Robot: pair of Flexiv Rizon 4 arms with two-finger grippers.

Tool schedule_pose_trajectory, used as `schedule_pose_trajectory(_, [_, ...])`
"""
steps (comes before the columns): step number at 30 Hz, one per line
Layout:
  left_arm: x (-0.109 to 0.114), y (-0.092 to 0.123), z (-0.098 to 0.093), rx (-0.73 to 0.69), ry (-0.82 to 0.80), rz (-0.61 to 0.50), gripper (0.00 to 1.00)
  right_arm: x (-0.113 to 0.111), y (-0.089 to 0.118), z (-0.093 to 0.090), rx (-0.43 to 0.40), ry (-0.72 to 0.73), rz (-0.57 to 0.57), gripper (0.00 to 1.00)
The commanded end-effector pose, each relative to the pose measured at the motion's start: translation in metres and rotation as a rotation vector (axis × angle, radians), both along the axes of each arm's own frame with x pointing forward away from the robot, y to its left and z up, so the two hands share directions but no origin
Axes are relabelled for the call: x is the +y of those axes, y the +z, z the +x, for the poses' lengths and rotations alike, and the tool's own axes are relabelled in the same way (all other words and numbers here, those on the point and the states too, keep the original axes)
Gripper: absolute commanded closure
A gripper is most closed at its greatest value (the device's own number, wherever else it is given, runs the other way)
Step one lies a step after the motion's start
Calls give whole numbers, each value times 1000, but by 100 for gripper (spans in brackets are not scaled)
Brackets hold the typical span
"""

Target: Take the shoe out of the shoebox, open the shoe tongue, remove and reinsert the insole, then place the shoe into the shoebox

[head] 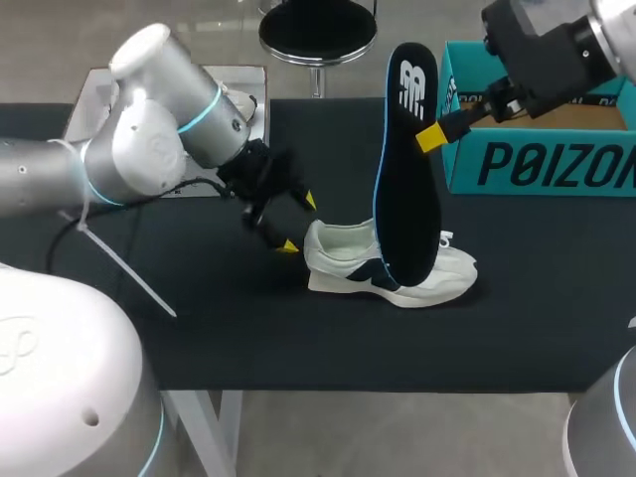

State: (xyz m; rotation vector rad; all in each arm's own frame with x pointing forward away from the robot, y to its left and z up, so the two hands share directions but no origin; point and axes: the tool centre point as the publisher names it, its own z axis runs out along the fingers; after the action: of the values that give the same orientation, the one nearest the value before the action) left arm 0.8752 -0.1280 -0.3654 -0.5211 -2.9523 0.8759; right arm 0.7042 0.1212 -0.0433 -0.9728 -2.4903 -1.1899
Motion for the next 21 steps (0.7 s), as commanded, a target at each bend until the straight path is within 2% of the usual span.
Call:
schedule_pose_trajectory(1, [-8, 14, 1, -16, -15, 181, 0, 2, 0, 2, 2, 0, -3, 100])
schedule_pose_trajectory(9, [-14, 26, -8, -21, -17, 204, 0, 2, 0, 2, 2, 0, -3, 100])
schedule_pose_trajectory(21, [20, 29, -15, -26, 21, 242, 0, 2, 0, 2, 2, 0, -3, 100])
